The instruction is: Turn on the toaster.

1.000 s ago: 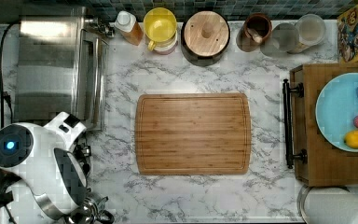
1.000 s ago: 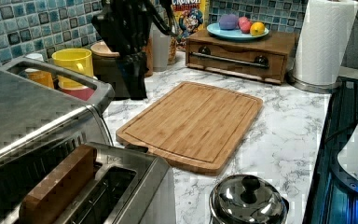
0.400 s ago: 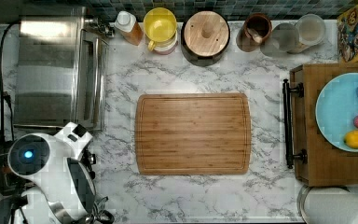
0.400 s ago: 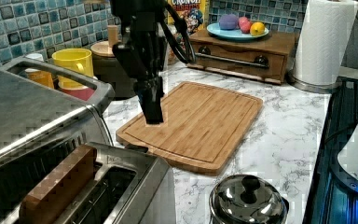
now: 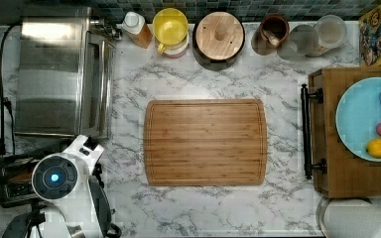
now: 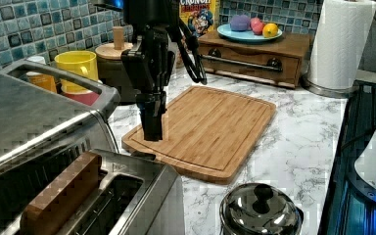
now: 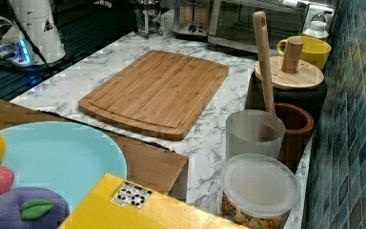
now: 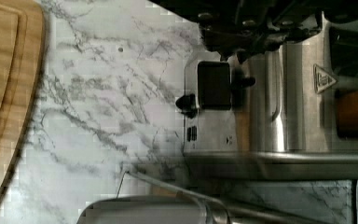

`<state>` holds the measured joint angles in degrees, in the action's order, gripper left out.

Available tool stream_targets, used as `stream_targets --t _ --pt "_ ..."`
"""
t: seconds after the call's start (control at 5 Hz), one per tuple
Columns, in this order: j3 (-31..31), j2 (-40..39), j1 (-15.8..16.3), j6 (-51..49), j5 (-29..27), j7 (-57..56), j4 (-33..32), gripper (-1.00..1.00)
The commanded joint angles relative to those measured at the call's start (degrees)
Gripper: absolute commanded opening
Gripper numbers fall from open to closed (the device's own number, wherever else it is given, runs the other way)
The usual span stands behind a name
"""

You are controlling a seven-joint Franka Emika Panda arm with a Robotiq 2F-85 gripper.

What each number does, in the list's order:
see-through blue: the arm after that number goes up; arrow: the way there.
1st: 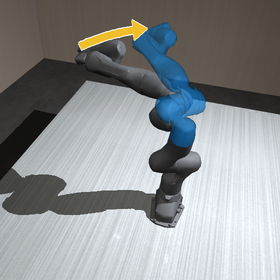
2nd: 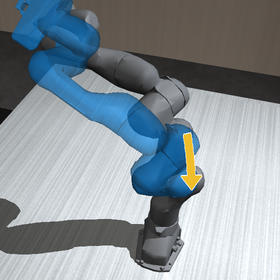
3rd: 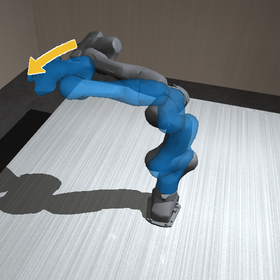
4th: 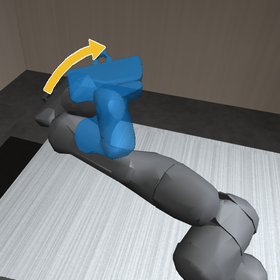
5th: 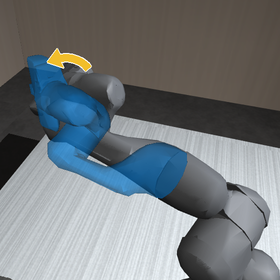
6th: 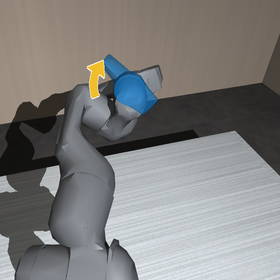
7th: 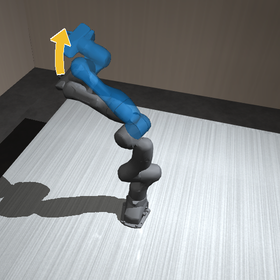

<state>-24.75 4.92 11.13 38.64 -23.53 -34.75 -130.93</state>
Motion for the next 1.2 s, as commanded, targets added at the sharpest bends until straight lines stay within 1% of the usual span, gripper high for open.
stream_targets --t 0.2,0.4,0.6,1.0,1.2 --pt "-0.7 0.4 -0.4 0.0 3.2 3.8 1.7 -1.0" --pt "-1.0 -1.2 -0.5 1.1 4.6 4.8 2.5 -1.0" --pt "-1.0 -2.7 -0.7 3.4 4.2 5.3 2.7 -1.0" --pt "-0.5 -7.9 0.1 0.7 7.6 8.0 6.9 -1.0" --pt "-0.1 -8.7 0.4 1.1 3.4 5.4 7.6 -1.0"
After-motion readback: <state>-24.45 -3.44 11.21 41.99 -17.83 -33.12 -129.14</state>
